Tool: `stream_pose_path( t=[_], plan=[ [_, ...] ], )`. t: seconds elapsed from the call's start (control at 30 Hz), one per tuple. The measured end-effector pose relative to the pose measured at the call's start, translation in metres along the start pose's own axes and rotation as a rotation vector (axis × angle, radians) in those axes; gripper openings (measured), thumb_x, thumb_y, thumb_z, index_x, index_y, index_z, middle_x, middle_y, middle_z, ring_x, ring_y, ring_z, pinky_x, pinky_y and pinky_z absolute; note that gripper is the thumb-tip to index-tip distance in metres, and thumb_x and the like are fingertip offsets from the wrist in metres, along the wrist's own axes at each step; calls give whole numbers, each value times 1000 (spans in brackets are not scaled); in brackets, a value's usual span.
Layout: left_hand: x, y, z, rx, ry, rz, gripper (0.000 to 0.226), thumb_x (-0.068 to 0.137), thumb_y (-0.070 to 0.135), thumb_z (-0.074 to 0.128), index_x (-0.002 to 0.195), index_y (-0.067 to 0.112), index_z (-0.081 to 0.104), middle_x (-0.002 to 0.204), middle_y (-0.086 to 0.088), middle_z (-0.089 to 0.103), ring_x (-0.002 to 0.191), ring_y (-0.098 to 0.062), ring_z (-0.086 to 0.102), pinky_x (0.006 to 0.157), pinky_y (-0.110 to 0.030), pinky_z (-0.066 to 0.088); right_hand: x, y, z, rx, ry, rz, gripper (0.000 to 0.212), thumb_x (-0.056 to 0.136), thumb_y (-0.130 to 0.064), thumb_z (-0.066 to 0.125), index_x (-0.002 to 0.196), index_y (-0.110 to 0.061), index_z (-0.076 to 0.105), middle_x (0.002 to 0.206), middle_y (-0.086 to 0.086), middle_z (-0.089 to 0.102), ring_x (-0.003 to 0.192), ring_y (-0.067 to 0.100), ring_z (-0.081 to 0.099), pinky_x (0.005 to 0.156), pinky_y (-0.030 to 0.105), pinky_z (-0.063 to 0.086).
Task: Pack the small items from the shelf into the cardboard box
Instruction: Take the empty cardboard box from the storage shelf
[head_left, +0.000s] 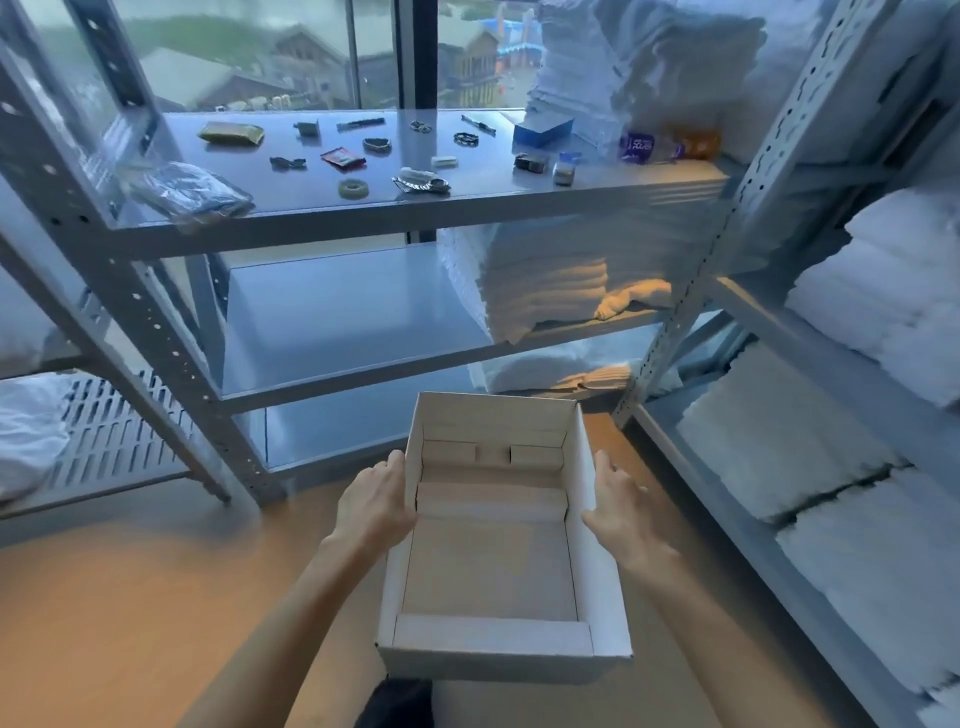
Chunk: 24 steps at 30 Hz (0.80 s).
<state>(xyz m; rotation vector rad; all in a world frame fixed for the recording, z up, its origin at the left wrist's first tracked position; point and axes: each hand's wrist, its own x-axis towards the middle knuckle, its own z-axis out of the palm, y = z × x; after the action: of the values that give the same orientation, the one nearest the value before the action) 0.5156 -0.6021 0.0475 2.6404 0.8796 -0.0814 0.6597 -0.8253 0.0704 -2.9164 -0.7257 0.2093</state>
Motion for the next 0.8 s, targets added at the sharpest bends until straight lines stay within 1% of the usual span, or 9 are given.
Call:
stream_pose_path(
  t=[0.07,0.17,0.27,0.37,0.43,0.5,0.63,0.73,0.8],
  plan=[
    [14,-12,-3,-18,2,-19,26,76,10,56,97,14,40,99,-5,58,94,-27,54,70,-34,47,18,-13,2,4,-2,-19,32,82,-1,55,92,-16,28,76,2,43,63,23,45,40,23,21],
    [42,-27,-13,-18,9,-37,25,77,10,56,90,16,35,89,-5,54,84,-26,52,68,-35,47,49,-35,3,18,1,-41,29,82,0,55,98,-14,35,79,3,45,64,23,46,45,25,27],
    [75,-43,-27,-12,23,-38,26,77,8,55,87,17,32,82,-2,48,77,-23,46,63,-34,43,83,-59,1,29,4,-49,32,83,-2,57,107,-11,39,87,9,57,68,25,54,52,28,33],
    [107,-58,-46,-3,35,-51,26,77,9,53,86,17,30,86,-4,52,79,-24,46,63,-32,37,117,-84,-2,39,11,-62,36,82,-1,56,113,-9,39,100,12,62,82,31,62,57,31,37],
    [125,-68,-59,-10,36,-62,25,78,9,53,88,17,31,95,-6,57,87,-26,51,66,-33,37,137,-102,-5,31,13,-70,39,82,-2,56,115,-9,38,105,12,61,88,33,63,59,32,39],
    [140,-79,-71,-14,36,-75,25,79,11,53,90,17,31,101,-7,57,96,-29,54,68,-35,39,155,-120,-7,30,21,-83,38,82,-3,57,113,-11,38,106,12,61,90,35,64,59,32,40],
    [159,-103,-92,-11,47,-124,24,80,11,53,97,13,37,105,-8,56,102,-30,54,73,-38,44,186,-156,-10,25,15,-138,31,82,-2,56,97,-14,31,102,13,61,91,34,63,60,32,41],
    [171,-117,-106,-3,72,-170,23,81,11,55,92,14,34,102,-8,56,97,-28,54,70,-35,42,211,-181,-17,36,19,-196,31,80,1,56,97,-13,34,100,12,60,90,34,62,63,35,44],
    [182,-126,-117,-7,107,-192,24,82,11,56,93,15,35,98,-6,56,92,-27,55,69,-34,42,228,-196,-22,45,20,-226,30,79,2,54,99,-12,37,97,12,60,88,36,62,62,35,43]
  ],
)
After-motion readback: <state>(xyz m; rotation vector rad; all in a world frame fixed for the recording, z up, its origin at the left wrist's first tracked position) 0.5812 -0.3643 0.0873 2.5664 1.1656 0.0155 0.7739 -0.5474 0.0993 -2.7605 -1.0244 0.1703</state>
